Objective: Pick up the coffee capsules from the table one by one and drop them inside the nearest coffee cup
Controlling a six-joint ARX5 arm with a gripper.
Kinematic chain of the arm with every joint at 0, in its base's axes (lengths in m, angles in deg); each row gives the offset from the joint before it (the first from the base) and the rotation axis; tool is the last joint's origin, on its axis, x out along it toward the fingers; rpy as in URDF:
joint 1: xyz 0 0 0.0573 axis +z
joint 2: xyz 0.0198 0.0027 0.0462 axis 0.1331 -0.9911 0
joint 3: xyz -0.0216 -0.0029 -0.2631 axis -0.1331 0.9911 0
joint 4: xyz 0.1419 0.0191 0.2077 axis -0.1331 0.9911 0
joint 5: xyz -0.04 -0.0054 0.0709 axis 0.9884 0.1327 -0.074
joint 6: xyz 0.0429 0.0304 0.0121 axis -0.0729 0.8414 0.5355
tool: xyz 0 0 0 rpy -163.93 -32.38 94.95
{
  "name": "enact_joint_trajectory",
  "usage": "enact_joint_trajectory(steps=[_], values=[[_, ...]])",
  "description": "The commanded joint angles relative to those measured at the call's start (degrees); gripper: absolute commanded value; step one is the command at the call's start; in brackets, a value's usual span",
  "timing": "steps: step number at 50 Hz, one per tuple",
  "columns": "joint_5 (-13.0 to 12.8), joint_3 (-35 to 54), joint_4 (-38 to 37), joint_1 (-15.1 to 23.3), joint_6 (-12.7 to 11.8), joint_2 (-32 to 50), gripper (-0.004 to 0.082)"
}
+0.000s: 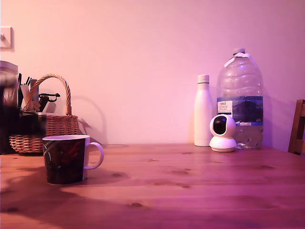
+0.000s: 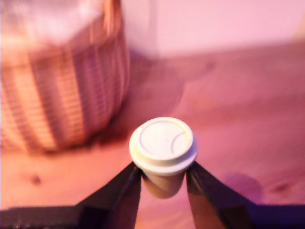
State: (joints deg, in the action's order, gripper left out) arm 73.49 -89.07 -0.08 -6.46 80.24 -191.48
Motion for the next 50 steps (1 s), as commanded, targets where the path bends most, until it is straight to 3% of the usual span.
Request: enact_joint_trajectory(steps=[1, 8, 21, 26, 50], values=[[0.07, 2.73, 0.98, -0.31, 0.31, 1.84, 0.0145], [-0.17, 7.26, 1.42, -1.05, 0.31, 7.37, 0.0145], [-4.59, 18.56, 2.21, -4.09, 0.22, 19.06, 0.0145], [-5.20, 21.77, 3.34, -5.20, 0.24, 23.54, 0.0145], [-8.11, 25.64, 18.84, -9.73, 0.11, 42.88, 0.0145]])
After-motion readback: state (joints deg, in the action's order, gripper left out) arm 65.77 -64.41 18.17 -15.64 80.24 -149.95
